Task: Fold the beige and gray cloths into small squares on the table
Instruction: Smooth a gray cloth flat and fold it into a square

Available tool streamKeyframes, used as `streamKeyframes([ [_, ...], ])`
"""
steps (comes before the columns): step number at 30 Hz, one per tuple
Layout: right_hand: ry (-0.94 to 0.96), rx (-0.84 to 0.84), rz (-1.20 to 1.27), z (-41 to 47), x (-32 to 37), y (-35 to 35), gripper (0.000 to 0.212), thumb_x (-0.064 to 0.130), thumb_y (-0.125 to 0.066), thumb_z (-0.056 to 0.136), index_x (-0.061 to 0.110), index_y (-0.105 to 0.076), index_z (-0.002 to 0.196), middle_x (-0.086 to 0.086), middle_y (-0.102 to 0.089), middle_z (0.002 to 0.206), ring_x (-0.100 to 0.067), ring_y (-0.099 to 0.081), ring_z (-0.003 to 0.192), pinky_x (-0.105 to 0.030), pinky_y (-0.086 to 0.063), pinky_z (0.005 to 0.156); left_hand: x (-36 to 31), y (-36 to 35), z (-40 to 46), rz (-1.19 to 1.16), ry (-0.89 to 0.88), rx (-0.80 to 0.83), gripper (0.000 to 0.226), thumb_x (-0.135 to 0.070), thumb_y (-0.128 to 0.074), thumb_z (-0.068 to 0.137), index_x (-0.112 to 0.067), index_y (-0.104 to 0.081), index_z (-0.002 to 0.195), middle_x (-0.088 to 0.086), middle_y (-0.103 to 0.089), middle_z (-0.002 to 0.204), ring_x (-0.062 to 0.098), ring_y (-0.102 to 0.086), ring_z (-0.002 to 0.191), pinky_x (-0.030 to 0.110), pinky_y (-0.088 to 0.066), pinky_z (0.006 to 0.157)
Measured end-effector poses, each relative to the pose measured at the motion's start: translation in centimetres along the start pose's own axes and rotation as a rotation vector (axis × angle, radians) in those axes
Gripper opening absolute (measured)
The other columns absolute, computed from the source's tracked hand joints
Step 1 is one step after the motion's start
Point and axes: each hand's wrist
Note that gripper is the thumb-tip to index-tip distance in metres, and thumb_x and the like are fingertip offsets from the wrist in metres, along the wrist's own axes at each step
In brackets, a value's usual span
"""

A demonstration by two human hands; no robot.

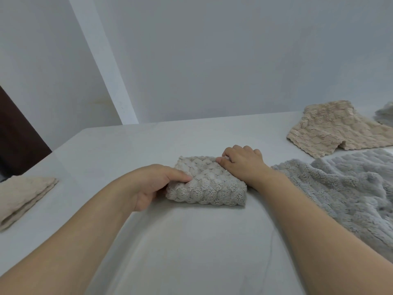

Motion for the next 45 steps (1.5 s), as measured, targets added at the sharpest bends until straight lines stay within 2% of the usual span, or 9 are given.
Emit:
streamKeyframes([
  [9,-0.020,-0.007,-0.042,0.2,0.4,0.1,0.041,0.055,-0.035,0.098,0.022,-0.055,0.113,-0.001,-0.054,0.115,-0.027,-0.043,0.115,-0.042,-0.026,0.099,1.2,-0.5,-1.3,-0.175,-0.139,-0.037,0.042,-0.010,-0.073,0.077,0.000,-0.064,0.116,0.012,-0.071,0.101,0.020,-0.064,0.080,0.021,-0.047,0.053],
  [13,-0.021,-0.018,-0.032,0.3,0.3,0.0,0.041,0.055,-0.035,0.097,0.022,-0.056,0.110,-0.001,-0.054,0.113,-0.027,-0.044,0.114,-0.042,-0.027,0.098,1.4,0.0,-1.6,-0.075,-0.065,0.088,0.042,-0.019,-0.067,0.074,-0.007,-0.069,0.114,0.003,-0.071,0.115,0.023,-0.065,0.108,0.032,-0.048,0.096],
  [17,-0.016,-0.041,-0.015,0.2,0.2,-0.1,0.034,0.055,-0.036,0.097,0.026,-0.052,0.097,0.003,-0.049,0.100,-0.026,-0.045,0.111,-0.041,-0.027,0.096,1.6,0.6,-1.5,-0.062,-0.068,0.072,0.049,-0.017,-0.062,0.074,-0.002,-0.066,0.120,0.010,-0.066,0.125,0.032,-0.057,0.118,0.042,-0.035,0.112],
  [21,-0.018,-0.027,-0.019,0.4,0.2,0.0,0.040,0.055,-0.037,0.097,0.022,-0.056,0.107,0.001,-0.053,0.108,-0.026,-0.045,0.113,-0.041,-0.027,0.097,1.8,1.0,-1.6,-0.111,-0.095,0.110,0.046,-0.017,-0.059,0.079,-0.002,-0.065,0.122,0.013,-0.065,0.126,0.032,-0.059,0.115,0.040,-0.041,0.108],
  [25,-0.020,-0.035,-0.017,0.4,0.2,0.0,0.042,0.056,-0.037,0.096,0.022,-0.057,0.110,-0.001,-0.055,0.112,-0.027,-0.045,0.114,-0.042,-0.027,0.096,1.9,0.8,-2.4,-0.142,-0.154,0.187,0.031,-0.012,-0.064,0.079,-0.001,-0.069,0.108,0.012,-0.072,0.109,0.016,-0.068,0.089,0.023,-0.055,0.081],
  [30,-0.022,-0.052,0.002,0.4,0.1,-0.3,0.040,0.056,-0.039,0.096,0.023,-0.058,0.108,0.000,-0.056,0.111,-0.026,-0.045,0.112,-0.041,-0.027,0.096,2.1,0.7,-2.1,-0.028,-0.153,0.117,0.076,-0.027,-0.086,0.057,0.013,-0.054,0.113,0.018,-0.060,0.105,0.027,-0.050,0.095,0.042,-0.038,0.094],
  [37,-0.015,-0.059,0.033,0.3,0.1,-0.2,0.033,0.056,-0.040,0.095,0.027,-0.055,0.098,0.006,-0.048,0.097,-0.024,-0.044,0.108,-0.039,-0.026,0.094,2.1,0.0,-1.0,0.035,-0.151,0.020,0.013,-0.018,-0.070,0.086,-0.007,-0.074,0.090,0.008,-0.076,0.091,0.017,-0.069,0.081,0.025,-0.053,0.078],
  [40,-0.006,-0.060,0.036,0.2,0.1,-0.2,0.032,0.057,-0.041,0.094,0.027,-0.055,0.095,0.006,-0.052,0.098,-0.023,-0.043,0.106,-0.040,-0.026,0.092,2.2,-0.4,-0.2,0.179,-0.159,-0.111,0.021,-0.029,-0.074,0.084,-0.010,-0.071,0.076,0.002,-0.074,0.077,0.014,-0.065,0.068,0.022,-0.045,0.068],
  [45,0.025,-0.058,0.107,0.0,-0.1,-0.2,0.032,0.058,-0.046,0.091,0.028,-0.054,0.085,0.012,-0.054,0.083,-0.020,-0.040,0.100,-0.038,-0.026,0.090,2.0,-0.2,0.2,0.687,-0.109,-0.420,0.037,-0.050,-0.068,0.082,-0.014,-0.057,0.079,0.000,-0.063,0.072,0.023,-0.059,0.079,0.036,-0.036,0.082],
])
Point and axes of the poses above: each hand's wrist, its own z-axis towards the middle knuckle, its own y-axis out of the back of the hand, x = y × z
